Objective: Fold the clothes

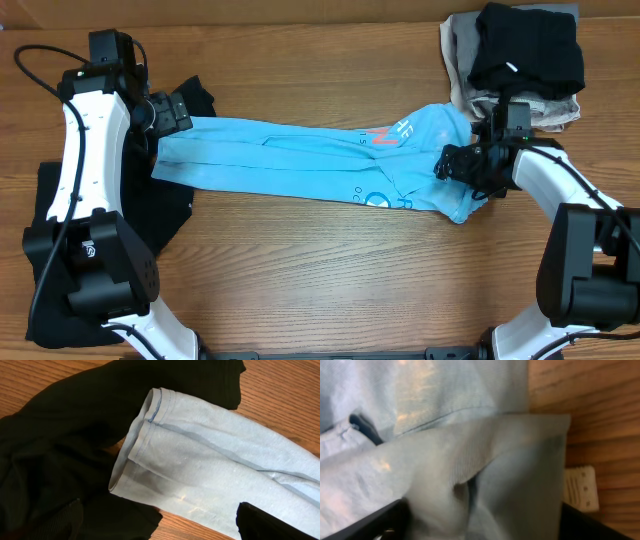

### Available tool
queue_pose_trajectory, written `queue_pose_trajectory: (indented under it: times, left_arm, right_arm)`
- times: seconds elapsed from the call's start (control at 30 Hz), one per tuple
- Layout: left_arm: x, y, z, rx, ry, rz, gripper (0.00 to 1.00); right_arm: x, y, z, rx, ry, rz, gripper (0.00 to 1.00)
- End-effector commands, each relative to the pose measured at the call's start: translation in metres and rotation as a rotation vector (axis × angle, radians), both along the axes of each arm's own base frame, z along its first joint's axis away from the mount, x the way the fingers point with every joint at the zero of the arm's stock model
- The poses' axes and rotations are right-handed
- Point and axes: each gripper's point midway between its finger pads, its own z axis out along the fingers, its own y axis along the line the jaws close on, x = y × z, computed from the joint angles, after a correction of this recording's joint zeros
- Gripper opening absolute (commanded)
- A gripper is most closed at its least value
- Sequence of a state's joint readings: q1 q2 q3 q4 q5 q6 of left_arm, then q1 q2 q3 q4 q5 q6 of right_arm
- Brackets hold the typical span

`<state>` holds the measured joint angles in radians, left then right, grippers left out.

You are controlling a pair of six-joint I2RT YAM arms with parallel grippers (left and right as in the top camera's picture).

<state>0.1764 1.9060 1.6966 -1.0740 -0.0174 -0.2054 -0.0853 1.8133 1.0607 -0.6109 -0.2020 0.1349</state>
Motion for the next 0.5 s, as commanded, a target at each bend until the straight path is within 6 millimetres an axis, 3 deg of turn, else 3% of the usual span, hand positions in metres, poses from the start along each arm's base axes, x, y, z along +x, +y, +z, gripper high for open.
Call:
queue_pose_trajectory:
  times: [0.0,0.3,0.47]
  left_arm:
    - [0.006,-0.005,0.008,0.0,-0.023,-0.03,1.0]
    - [0.002,-0.005,0.006,0.0,-0.002,-0.03,1.0]
    - [0.001,-0.005,0.006,0.0,0.0,-0.036,1.0]
  right_arm:
    - [-0.007,0.005,-0.009,0.051,0.019,-0.042,0.81]
    - [-0.016,-0.006,-0.016,0.038,0.066,-0.167,0.24]
    - [-0.036,-0.028,-0.02,0.041,0.155,-0.272,0.15]
